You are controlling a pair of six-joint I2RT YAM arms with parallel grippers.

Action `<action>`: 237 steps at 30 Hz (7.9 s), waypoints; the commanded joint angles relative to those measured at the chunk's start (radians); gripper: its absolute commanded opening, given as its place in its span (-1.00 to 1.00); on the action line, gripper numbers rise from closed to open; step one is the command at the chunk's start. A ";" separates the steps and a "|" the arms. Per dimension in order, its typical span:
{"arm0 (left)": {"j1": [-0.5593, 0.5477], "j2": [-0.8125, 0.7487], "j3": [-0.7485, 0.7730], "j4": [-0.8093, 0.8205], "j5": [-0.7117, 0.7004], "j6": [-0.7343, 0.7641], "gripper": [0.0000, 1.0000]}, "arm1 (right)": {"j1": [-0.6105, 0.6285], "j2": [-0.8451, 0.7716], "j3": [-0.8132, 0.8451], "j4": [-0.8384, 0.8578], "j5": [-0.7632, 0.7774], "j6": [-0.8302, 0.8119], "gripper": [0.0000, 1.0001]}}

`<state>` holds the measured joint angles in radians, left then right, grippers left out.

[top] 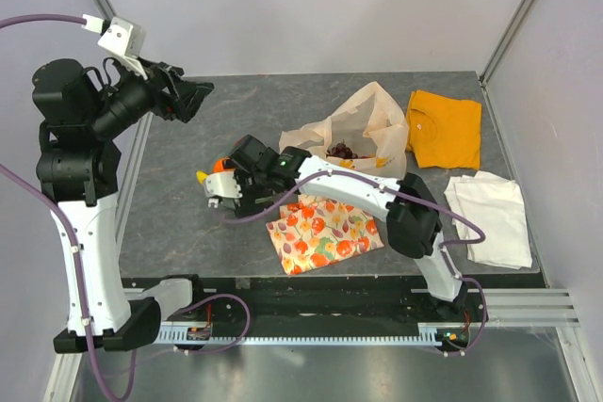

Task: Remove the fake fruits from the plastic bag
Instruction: Place the fake fruit on the plate, then adjust the plastic bag at the center of the board, then take out the fake fruit from the plastic bag.

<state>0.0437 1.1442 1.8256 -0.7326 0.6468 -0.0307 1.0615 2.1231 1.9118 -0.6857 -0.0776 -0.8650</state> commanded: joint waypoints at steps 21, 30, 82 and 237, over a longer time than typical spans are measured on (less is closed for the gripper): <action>-0.479 0.322 -0.138 -0.120 -0.081 0.273 0.99 | -0.515 -0.597 -0.261 0.109 0.071 0.540 0.81; -0.605 0.528 -0.006 -0.171 -0.102 0.311 0.99 | -0.613 -0.660 -0.480 0.098 0.314 0.488 0.93; -0.530 0.293 -0.362 -0.041 0.257 0.301 -0.96 | -0.825 -1.006 -0.412 -0.393 -0.201 0.353 0.20; -0.473 0.457 -0.273 0.128 0.079 0.075 -0.63 | -0.750 -0.666 -0.242 -0.044 -0.111 0.465 -0.99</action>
<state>-0.4278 1.5547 1.4467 -0.6296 0.7387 0.0349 0.3103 1.5673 1.5051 -0.6113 -0.0650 -0.4564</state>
